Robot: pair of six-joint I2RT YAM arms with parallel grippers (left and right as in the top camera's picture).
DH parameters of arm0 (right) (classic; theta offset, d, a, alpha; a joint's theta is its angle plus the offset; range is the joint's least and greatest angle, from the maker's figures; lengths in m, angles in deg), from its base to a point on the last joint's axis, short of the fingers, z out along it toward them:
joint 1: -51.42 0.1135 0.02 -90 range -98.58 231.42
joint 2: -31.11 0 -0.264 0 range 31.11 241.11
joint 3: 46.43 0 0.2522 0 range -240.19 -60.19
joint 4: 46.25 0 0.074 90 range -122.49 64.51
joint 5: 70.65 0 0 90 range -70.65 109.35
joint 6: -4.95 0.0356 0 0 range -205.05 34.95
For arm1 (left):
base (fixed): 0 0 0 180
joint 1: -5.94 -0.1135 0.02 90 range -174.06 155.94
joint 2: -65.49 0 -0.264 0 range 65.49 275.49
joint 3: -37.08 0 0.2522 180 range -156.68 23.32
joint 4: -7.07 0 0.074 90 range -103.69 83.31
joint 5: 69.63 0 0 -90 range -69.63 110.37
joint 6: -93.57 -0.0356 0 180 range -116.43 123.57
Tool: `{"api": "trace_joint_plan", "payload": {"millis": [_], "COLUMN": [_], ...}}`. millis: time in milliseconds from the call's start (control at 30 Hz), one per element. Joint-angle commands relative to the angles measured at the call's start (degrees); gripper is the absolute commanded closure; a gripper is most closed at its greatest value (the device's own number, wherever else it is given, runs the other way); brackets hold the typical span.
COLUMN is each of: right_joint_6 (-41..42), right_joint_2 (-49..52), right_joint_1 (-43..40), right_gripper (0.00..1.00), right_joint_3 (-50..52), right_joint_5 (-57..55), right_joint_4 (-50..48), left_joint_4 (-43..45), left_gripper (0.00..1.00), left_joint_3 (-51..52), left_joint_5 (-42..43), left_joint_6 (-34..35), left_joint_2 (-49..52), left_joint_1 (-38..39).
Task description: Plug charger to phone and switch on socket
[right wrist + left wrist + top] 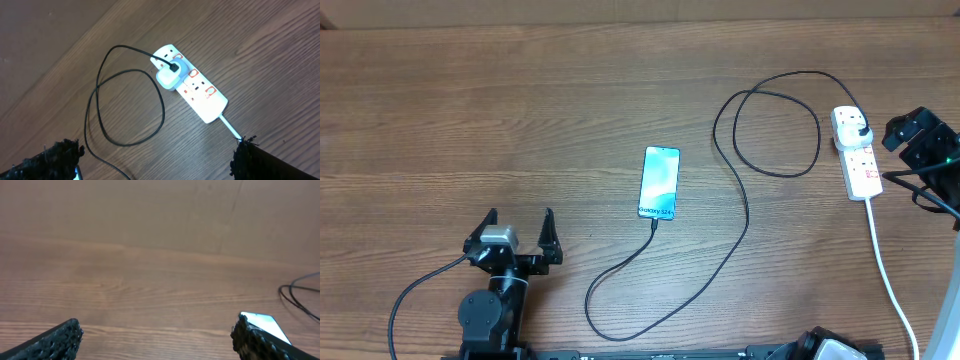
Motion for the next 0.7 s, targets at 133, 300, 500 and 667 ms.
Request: {"api": "trace_joint_plan", "payload": {"millis": [133,300,500,667], "right_joint_6": [0.04,0.04,0.04,0.04], "right_joint_2": [0.07,0.04,0.04,0.04], "right_joint_1": [-0.04,-0.04,-0.04,-0.04], "right_gripper": [0.0,0.0,0.0,0.0], "right_joint_3": [0.28,0.28,0.28,0.28], "right_joint_5": [-0.39,-0.39,-0.39,-0.39], "right_joint_4": [-0.17,-0.17,-0.17,-0.17], "left_joint_4": [-0.33,-0.39,-0.39,-0.44], "left_gripper": [0.0,0.01,0.01,0.0], "left_joint_3": [0.2,0.2,0.2,0.2], "left_joint_5": [-1.11,-1.11,-0.92,-0.94], "left_joint_6": [-2.27,-3.63,-3.61,-3.63], "left_joint_2": [-0.72,-0.72,-0.72,-0.72], "left_joint_1": [-0.37,-0.42,-0.42,-0.42]}}
